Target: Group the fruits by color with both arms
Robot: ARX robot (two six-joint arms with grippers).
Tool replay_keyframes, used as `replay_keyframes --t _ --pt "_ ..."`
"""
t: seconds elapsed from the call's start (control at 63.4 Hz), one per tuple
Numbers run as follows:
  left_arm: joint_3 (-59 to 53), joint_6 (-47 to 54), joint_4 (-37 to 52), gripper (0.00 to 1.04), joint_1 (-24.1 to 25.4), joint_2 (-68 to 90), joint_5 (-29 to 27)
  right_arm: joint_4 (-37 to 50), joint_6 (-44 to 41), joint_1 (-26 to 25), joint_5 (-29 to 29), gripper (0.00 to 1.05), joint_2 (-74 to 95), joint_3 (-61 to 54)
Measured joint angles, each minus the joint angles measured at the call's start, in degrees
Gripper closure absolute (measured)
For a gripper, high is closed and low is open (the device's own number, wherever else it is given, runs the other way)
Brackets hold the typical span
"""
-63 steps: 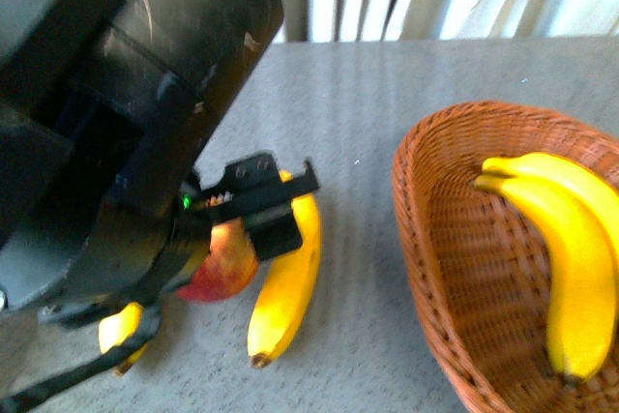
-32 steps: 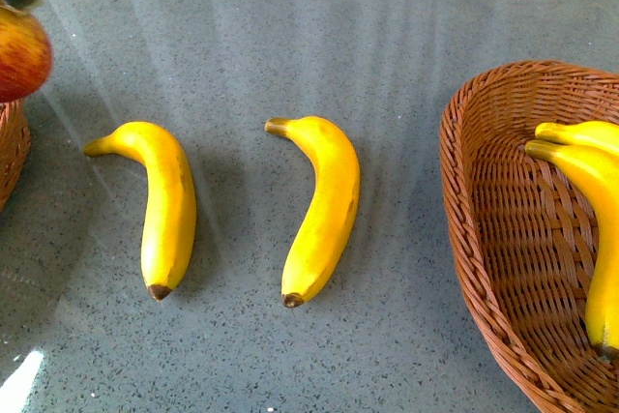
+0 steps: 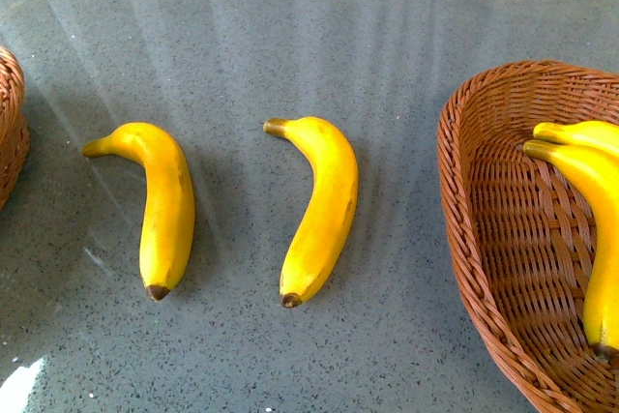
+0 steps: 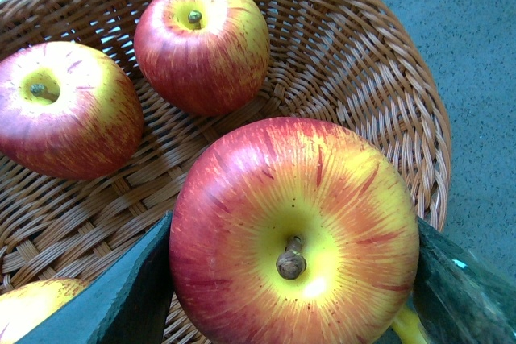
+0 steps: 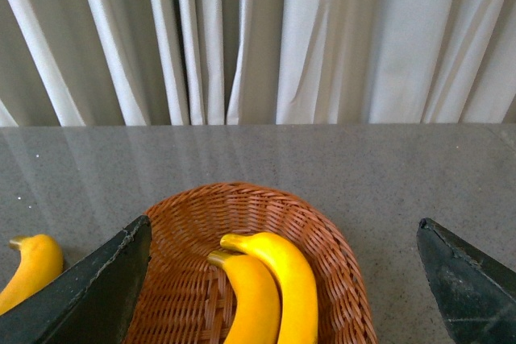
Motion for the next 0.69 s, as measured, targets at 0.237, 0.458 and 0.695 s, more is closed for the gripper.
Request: replay_keyframes --t 0.237,0.458,0.695 --pt "-1.7 1.0 1.1 0.26 -0.2 2.1 0.5 0.0 0.0 0.0 0.0 0.09 0.0 0.0" --pt "-3.0 2.4 2.8 0.09 -2.1 1.2 -0.3 0.0 0.0 0.0 0.0 0.09 0.0 0.0" --pt "-6.0 9.4 12.4 0.09 -4.7 -8.0 -1.7 0.0 0.0 0.0 0.0 0.09 0.0 0.0"
